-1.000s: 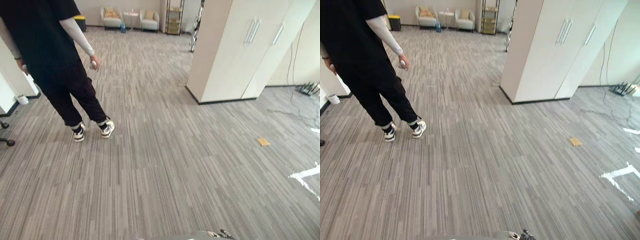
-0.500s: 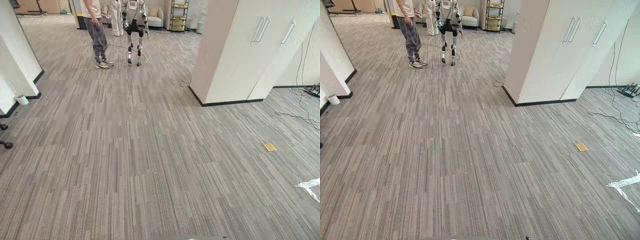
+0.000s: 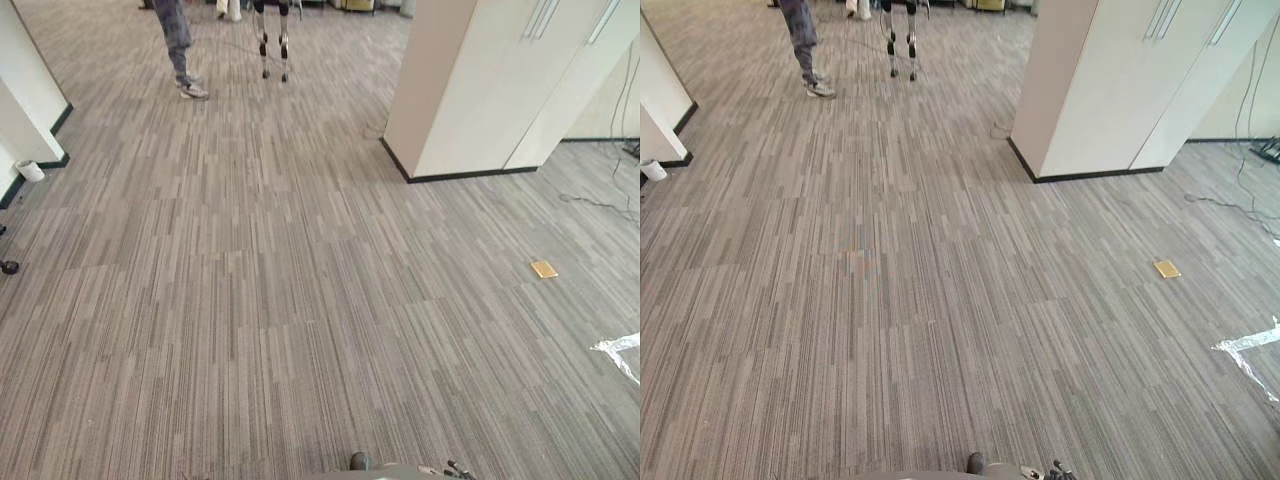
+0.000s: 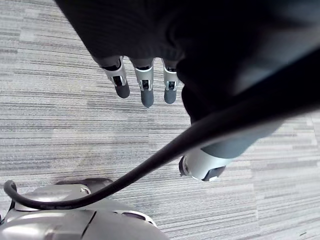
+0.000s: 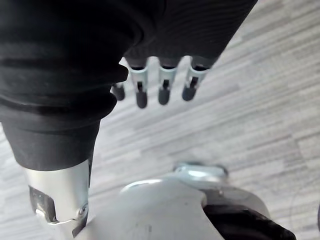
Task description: Organize washtable
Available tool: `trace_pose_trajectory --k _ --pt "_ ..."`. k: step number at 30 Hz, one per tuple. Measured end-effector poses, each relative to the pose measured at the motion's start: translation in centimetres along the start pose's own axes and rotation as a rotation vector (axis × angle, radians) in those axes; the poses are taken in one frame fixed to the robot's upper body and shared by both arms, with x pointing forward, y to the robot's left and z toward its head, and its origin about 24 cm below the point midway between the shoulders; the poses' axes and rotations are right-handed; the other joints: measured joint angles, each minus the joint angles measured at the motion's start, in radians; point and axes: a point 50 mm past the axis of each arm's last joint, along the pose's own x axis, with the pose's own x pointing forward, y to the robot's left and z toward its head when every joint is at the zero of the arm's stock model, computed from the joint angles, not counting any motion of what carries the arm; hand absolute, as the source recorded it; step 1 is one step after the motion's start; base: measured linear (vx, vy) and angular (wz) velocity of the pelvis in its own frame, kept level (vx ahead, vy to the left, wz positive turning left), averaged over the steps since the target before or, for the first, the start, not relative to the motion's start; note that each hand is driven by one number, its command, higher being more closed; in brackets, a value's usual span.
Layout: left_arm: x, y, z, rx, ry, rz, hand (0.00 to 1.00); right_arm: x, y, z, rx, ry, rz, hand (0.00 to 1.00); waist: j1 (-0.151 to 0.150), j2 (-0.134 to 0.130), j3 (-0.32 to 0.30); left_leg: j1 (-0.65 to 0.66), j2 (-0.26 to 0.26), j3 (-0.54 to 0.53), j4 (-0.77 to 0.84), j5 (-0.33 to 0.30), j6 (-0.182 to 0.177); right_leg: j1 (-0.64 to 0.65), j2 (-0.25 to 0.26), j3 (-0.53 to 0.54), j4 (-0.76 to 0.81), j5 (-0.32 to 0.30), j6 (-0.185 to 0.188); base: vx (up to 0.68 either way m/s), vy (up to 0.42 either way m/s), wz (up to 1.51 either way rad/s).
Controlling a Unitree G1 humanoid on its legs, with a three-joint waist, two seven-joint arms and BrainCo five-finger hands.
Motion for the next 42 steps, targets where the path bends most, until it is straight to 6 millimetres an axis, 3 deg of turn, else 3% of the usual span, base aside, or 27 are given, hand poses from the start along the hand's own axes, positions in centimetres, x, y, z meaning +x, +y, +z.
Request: trace_pose_trajectory --k 4,5,6,7,8,10,12,13,14,15,16,20,23,25,26,27,28,29,30,31,32,34,36,39,40,41,42 --pt "0.2 -1.1 1.5 0.042 -0.049 -0.039 0.00 0.3 -0.3 1.2 0.007 -0.031 -0.040 0.00 0.002 0.021 0.020 0.002 0.034 0.005 0.011 0.002 -0.035 -0.001 0.021 -0.021 -0.032 0.022 -0.048 0.28 -0.108 -0.05" --pt "0.3 -2.0 2.9 0.057 -0.103 -0.061 0.00 0.5 -0.5 2.5 0.020 -0.065 -0.052 0.00 -0.004 0.032 0.052 0.037 0.046 0.008 -0.052 0.015 -0.093 0.046 0.015 -0.007 -0.022 0.010 -0.075 0.42 -0.172 0.10" --pt "0.3 -2.2 3.2 0.072 -0.121 -0.070 0.00 0.6 -0.5 2.8 0.021 -0.072 -0.052 0.00 -0.004 0.034 0.054 0.032 0.067 0.009 -0.093 0.034 -0.113 0.049 0.014 -0.010 -0.006 0.009 -0.076 0.39 -0.018 0.15" --pt "0.6 -1.1 4.3 0.100 -0.159 -0.047 0.00 0.7 0.2 3.5 0.050 -0.095 -0.036 0.00 -0.003 0.002 0.069 0.025 0.018 0.004 -0.062 0.085 -0.072 -0.062 -0.064 -0.007 0.229 -0.053 -0.006 0.17 0.097 0.27" --pt "0.6 -1.1 4.4 0.103 -0.158 -0.048 0.00 0.6 0.1 3.3 0.056 -0.096 -0.040 0.00 -0.013 0.002 0.069 0.030 0.013 -0.006 -0.061 0.064 -0.049 -0.088 -0.077 -0.005 0.284 -0.082 0.015 0.18 0.126 0.26" --pt "0.6 -0.9 4.2 0.106 -0.151 -0.045 0.00 0.5 0.0 3.1 0.073 -0.096 -0.046 0.00 -0.017 -0.004 0.069 0.037 0.005 -0.022 -0.052 0.046 -0.056 -0.111 -0.086 0.019 0.277 -0.088 0.017 0.19 -0.022 0.31" --pt "0.5 -0.8 3.9 0.076 -0.141 -0.038 0.00 0.5 0.0 3.1 0.074 -0.097 -0.046 0.00 -0.016 -0.005 0.071 -0.004 0.040 -0.032 0.074 -0.007 -0.119 -0.058 -0.064 -0.007 0.254 -0.122 0.007 0.19 -0.130 0.42" --pt "0.6 -0.3 4.0 0.030 -0.143 -0.017 0.00 0.5 0.1 3.1 0.094 -0.096 -0.049 0.00 -0.024 0.000 0.103 -0.127 0.075 -0.048 0.366 -0.049 -0.137 0.002 -0.060 -0.039 0.204 -0.140 -0.025 0.19 -0.240 0.64" --pt "0.7 -0.3 4.3 -0.033 -0.142 -0.002 0.00 0.3 -0.4 2.6 0.109 -0.091 -0.065 0.00 -0.023 0.009 0.116 -0.327 0.160 -0.060 0.801 0.019 -0.064 0.100 -0.032 -0.086 0.112 -0.157 -0.040 0.26 -0.284 0.26" --pt "0.5 -0.1 3.8 -0.072 -0.124 0.014 0.00 0.1 -0.4 2.2 0.086 -0.089 -0.065 0.00 0.032 0.022 0.122 -0.458 0.212 -0.048 1.060 0.102 -0.043 0.149 -0.010 -0.078 0.078 -0.207 -0.071 0.27 -0.290 -0.08" --pt "0.4 -0.6 3.5 -0.078 -0.111 0.004 0.00 0.2 -0.6 2.5 0.073 -0.095 -0.068 0.00 0.038 0.037 0.130 -0.505 0.231 -0.049 1.108 0.095 -0.048 0.162 0.002 -0.077 0.085 -0.214 -0.079 0.29 -0.238 -0.37" --pt "0.3 -1.4 3.7 -0.099 -0.123 -0.017 0.00 0.5 -0.1 5.1 -0.009 -0.161 -0.035 0.00 0.059 0.043 0.150 -0.699 0.229 0.043 0.952 0.042 -0.082 0.260 -0.001 -0.070 -0.002 -0.234 -0.073 0.34 -0.170 -0.04" --pt "0.2 -1.7 3.8 -0.118 -0.131 -0.020 0.00 0.7 1.3 7.7 -0.063 -0.234 0.007 0.00 0.075 0.050 0.147 -0.755 0.192 0.127 0.499 0.070 -0.076 0.346 0.008 -0.068 -0.079 -0.267 -0.020 0.53 -0.049 -0.10" --pt "0.3 -1.6 3.9 -0.128 -0.134 -0.021 0.00 0.6 1.5 6.9 -0.048 -0.217 0.013 0.00 0.128 0.022 0.125 -0.739 0.174 0.179 0.416 0.117 -0.011 0.429 -0.031 -0.051 -0.099 -0.328 0.044 0.82 0.154 -0.45" --pt "0.2 -1.6 3.6 -0.128 -0.124 -0.019 0.00 0.6 1.6 6.1 -0.027 -0.198 0.010 0.00 0.133 0.011 0.121 -0.723 0.151 0.179 0.460 0.180 0.056 0.439 -0.060 -0.035 -0.022 -0.341 0.067 0.88 0.254 0.04" --pt "0.4 -0.6 3.6 -0.112 -0.122 0.001 0.00 0.4 1.5 4.7 0.006 -0.162 -0.001 0.00 0.123 -0.031 0.114 -0.694 0.100 0.177 0.531 0.174 0.094 0.412 -0.129 -0.017 0.175 -0.339 0.077 0.64 0.181 0.40" --pt "0.4 -0.2 3.6 -0.106 -0.124 0.011 0.00 0.3 1.5 3.9 0.033 -0.142 -0.007 0.00 0.114 -0.060 0.107 -0.677 0.071 0.176 0.567 0.119 0.103 0.377 -0.163 0.000 0.299 -0.305 0.089 0.85 0.192 0.66" --pt "0.5 0.4 3.5 -0.121 -0.118 0.029 0.00 0.1 1.9 2.7 0.066 -0.109 -0.005 0.00 0.105 -0.090 0.086 -0.654 0.040 0.165 0.637 0.017 0.112 0.282 -0.186 0.030 0.555 -0.121 -0.020 0.88 0.139 0.68" --pt "0.6 1.0 3.3 -0.121 -0.105 0.043 0.00 -0.2 2.2 1.2 0.112 -0.069 -0.005 0.00 0.085 -0.111 0.076 -0.568 -0.001 0.143 0.636 -0.053 0.111 0.244 -0.210 0.036 0.682 0.220 -0.135 1.07 0.148 0.64" --pt "0.6 1.1 3.2 -0.108 -0.099 0.042 0.00 -0.2 2.0 1.2 0.124 -0.068 -0.006 0.00 0.073 -0.106 0.074 -0.502 -0.007 0.125 0.623 -0.085 0.113 0.208 -0.192 0.066 0.768 0.241 -0.093 0.88 0.116 0.36" --pt "0.6 1.1 3.2 -0.104 -0.098 0.040 0.00 -0.2 1.9 1.4 0.127 -0.077 -0.004 0.00 0.072 -0.104 0.073 -0.456 -0.006 0.115 0.610 -0.109 0.107 0.163 -0.173 0.087 0.830 0.174 -0.062 0.88 0.107 0.13" --pt "0.6 0.7 3.5 -0.078 -0.102 0.028 0.00 -0.4 1.3 1.6 0.151 -0.111 -0.023 0.00 0.042 -0.071 0.076 -0.262 0.002 0.058 0.505 -0.174 0.081 -0.011 -0.090 0.082 0.879 -0.046 -0.015 0.85 0.101 0.21" --pt "0.7 0.6 3.8 -0.047 -0.106 0.023 0.00 -0.7 0.9 1.5 0.155 -0.131 -0.039 0.00 0.017 -0.055 0.075 -0.149 0.018 0.025 0.438 -0.200 0.061 -0.120 -0.050 0.039 0.779 -0.114 0.015 0.74 0.029 0.52" --pt "0.6 0.4 2.4 0.028 -0.048 0.009 0.00 -1.0 0.5 0.3 0.165 -0.100 -0.055 0.00 -0.028 -0.034 0.067 0.028 0.028 -0.050 0.311 -0.223 0.021 -0.242 -0.013 -0.001 0.214 -0.064 0.048 0.99 -0.058 0.96" --pt "0.5 0.3 1.8 0.026 -0.034 0.007 0.00 -1.2 0.3 -1.2 0.171 -0.047 -0.064 0.00 -0.034 -0.025 0.059 0.080 0.021 -0.097 0.315 -0.229 -0.005 -0.253 -0.003 0.012 0.101 0.057 -0.011 0.80 -0.088 1.08" --pt "0.4 -0.3 1.5 0.022 -0.024 -0.006 0.00 -1.4 -0.1 -2.3 0.163 -0.006 -0.075 0.00 -0.038 0.003 0.028 0.078 0.041 -0.131 0.373 -0.235 -0.022 -0.255 0.027 0.030 0.127 0.165 -0.086 1.03 -0.131 0.75" --pt "0.3 -1.8 1.9 0.002 -0.035 -0.038 0.00 -1.2 -1.6 -1.9 0.129 -0.002 -0.098 0.00 -0.021 0.065 0.013 0.041 0.095 -0.143 0.530 -0.188 -0.053 -0.245 0.057 0.010 0.203 0.096 -0.094 1.00 -0.108 0.20"
